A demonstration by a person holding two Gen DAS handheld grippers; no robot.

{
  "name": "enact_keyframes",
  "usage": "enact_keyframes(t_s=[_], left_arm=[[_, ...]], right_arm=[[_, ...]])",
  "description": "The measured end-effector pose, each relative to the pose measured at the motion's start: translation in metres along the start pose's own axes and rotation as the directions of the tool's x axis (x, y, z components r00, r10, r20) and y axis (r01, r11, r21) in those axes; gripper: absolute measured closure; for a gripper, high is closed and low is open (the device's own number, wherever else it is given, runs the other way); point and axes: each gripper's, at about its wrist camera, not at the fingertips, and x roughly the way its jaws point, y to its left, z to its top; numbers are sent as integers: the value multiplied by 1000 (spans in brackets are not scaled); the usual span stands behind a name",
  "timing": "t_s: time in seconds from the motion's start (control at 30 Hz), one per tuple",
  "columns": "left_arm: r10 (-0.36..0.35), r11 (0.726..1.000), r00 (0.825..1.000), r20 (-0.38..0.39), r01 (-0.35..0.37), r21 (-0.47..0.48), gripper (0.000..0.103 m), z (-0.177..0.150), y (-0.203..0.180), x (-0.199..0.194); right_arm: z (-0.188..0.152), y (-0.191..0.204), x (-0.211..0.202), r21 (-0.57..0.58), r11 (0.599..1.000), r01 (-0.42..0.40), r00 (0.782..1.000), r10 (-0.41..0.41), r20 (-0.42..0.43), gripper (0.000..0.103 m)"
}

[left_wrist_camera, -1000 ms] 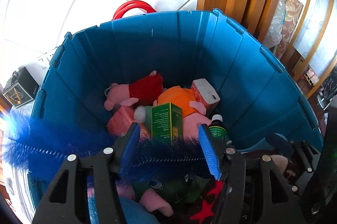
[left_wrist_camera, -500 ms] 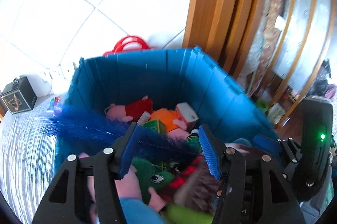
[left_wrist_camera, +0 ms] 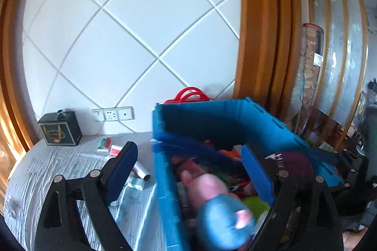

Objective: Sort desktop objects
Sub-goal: 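Move both tools out of the bin back toward the bed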

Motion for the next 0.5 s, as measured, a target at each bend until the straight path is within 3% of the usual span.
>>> enact_keyframes(t_s=[0.3, 0.5], left_arm=[[20, 999, 1000, -3, -20, -44, 13, -27, 166, -10], [55, 997, 995, -82, -59, -48, 13, -52, 279, 4]], right_arm=[[15, 116, -6, 42, 996, -85, 991, 80, 109, 0], [20, 221, 21, 36, 995, -90, 983, 83, 161, 0]])
